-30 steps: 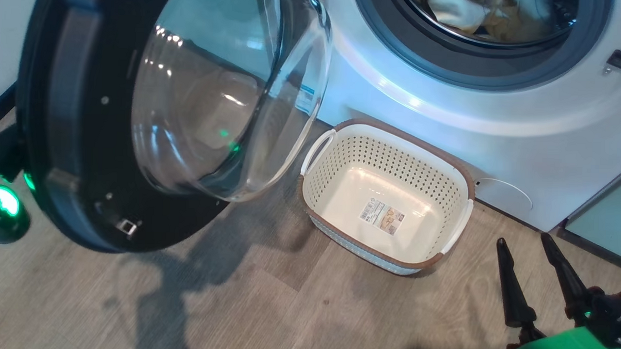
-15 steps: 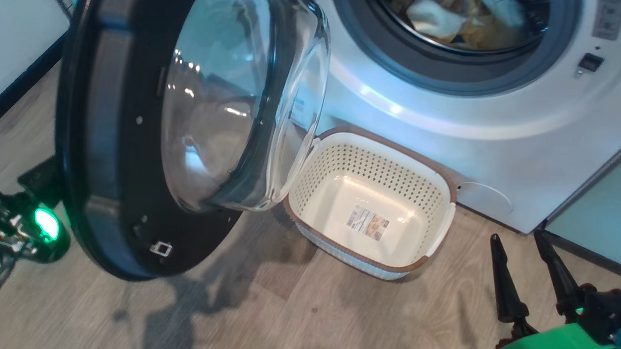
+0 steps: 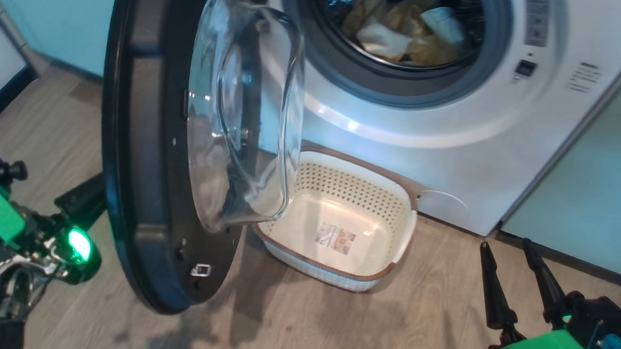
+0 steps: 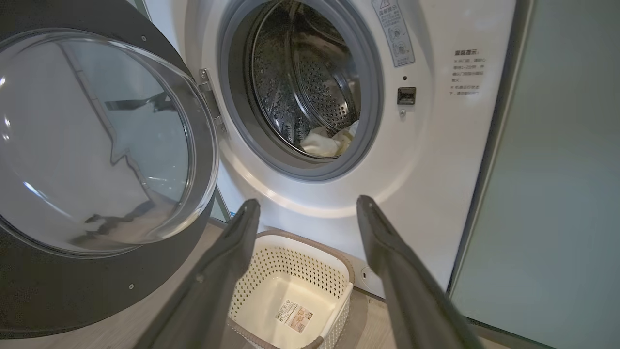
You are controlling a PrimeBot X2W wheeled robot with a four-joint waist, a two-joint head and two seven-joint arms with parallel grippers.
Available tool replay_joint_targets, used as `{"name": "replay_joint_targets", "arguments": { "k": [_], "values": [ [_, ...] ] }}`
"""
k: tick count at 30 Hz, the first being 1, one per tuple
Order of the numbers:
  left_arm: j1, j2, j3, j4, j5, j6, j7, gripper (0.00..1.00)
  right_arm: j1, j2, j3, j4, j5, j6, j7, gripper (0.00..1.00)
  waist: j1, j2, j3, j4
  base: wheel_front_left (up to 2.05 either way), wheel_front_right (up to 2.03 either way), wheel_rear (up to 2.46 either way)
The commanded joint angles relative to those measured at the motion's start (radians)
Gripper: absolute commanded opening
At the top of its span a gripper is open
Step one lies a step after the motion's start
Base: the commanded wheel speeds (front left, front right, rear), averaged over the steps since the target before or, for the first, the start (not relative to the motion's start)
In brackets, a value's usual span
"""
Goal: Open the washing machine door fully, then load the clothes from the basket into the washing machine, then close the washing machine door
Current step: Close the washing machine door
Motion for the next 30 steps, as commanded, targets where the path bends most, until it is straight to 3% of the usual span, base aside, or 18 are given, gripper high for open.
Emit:
{"name": "replay_joint_targets", "arguments": {
  "k": [1, 20, 30],
  "values": [
    [-0.037, 0.026, 0.040, -0.037, 0.003, 0.003, 0.005, 0.00, -0.025, 0.000, 0.021, -0.028, 0.008, -0.003, -0.014, 1.00, 0.0001, -0.0001, -0.009, -0.018, 0.00, 0.00, 0.00],
    [-0.017, -0.069, -0.029, -0.070, 0.033, -0.009, -0.020, 0.00, -0.022, 0.009, 0.032, -0.003, 0.020, -0.003, -0.035, 1.00, 0.0001, -0.0001, -0.044, -0.189, 0.00, 0.00, 0.00],
    [-0.032, -0.091, -0.034, -0.062, 0.068, -0.021, -0.055, 0.00, -0.037, 0.009, 0.030, -0.002, 0.032, -0.003, -0.039, 1.00, 0.0001, -0.0001, -0.028, -0.302, 0.00, 0.00, 0.00]
  ]
}}
